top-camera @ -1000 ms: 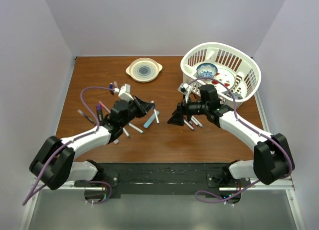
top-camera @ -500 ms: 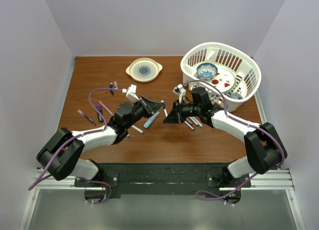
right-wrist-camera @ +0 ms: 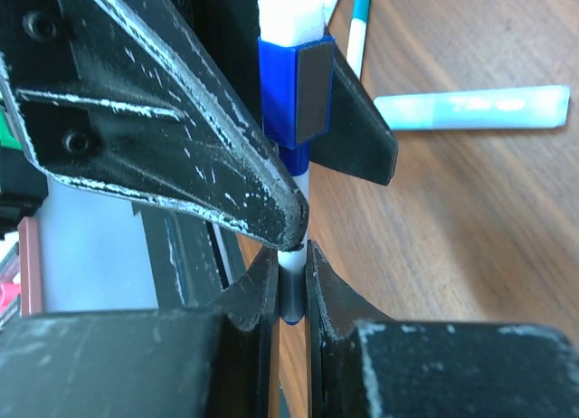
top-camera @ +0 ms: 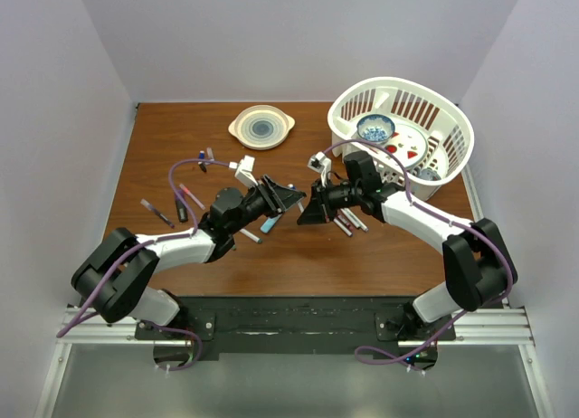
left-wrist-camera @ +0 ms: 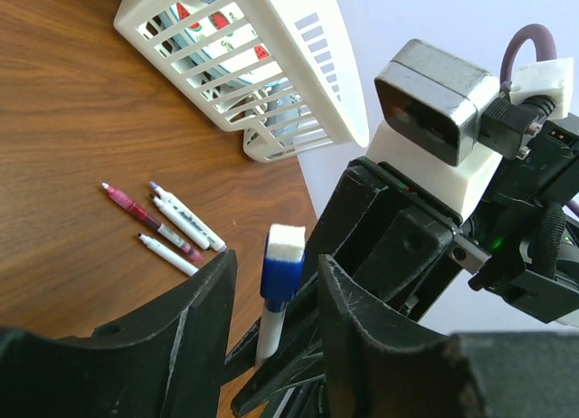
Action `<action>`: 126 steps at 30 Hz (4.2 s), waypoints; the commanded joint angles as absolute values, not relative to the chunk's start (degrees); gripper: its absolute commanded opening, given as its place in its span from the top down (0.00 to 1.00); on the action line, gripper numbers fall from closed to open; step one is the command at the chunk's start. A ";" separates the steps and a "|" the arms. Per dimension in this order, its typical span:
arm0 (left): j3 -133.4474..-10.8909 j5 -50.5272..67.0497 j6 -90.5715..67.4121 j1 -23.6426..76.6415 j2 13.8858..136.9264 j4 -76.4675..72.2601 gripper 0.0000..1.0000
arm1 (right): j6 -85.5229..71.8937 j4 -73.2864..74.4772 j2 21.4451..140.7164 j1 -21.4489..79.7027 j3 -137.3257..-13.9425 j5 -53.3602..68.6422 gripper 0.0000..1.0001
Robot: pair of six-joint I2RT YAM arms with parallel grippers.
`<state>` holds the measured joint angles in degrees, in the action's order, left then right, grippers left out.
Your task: Open the pen caps
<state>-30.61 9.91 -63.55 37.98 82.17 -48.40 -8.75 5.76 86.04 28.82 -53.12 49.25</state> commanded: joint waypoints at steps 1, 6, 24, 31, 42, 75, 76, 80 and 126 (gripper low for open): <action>-32.34 10.46 -61.35 38.14 81.91 -50.80 0.54 | -5.10 8.61 86.84 29.00 -55.81 51.94 1.00; -33.40 10.02 -59.68 37.71 80.60 -48.61 0.51 | -3.69 9.93 87.71 29.00 -56.25 52.82 1.00; -33.40 14.75 -59.67 37.35 81.82 -51.94 1.00 | -0.53 11.69 87.37 29.09 -57.48 54.76 0.48; -32.17 17.93 -62.58 37.44 85.16 -57.92 1.00 | -5.18 7.30 85.70 27.95 -55.90 52.47 0.48; -35.94 14.86 -59.17 33.85 83.24 -52.13 1.00 | -8.43 6.15 87.36 28.65 -55.11 55.63 1.00; -50.51 6.25 -50.80 -8.26 98.08 -12.85 0.91 | 14.15 25.05 89.21 34.37 -62.14 50.89 1.00; -51.84 5.81 -50.37 -8.26 100.26 -12.22 0.87 | 14.15 24.96 89.30 34.37 -62.23 50.89 1.00; -58.61 3.96 -48.17 -8.44 105.72 -7.65 0.78 | 14.15 25.31 89.47 34.37 -62.40 50.54 1.00; -45.79 23.38 -20.39 -2.02 62.75 -1.49 0.19 | 24.87 34.01 98.00 30.15 -63.19 8.88 0.76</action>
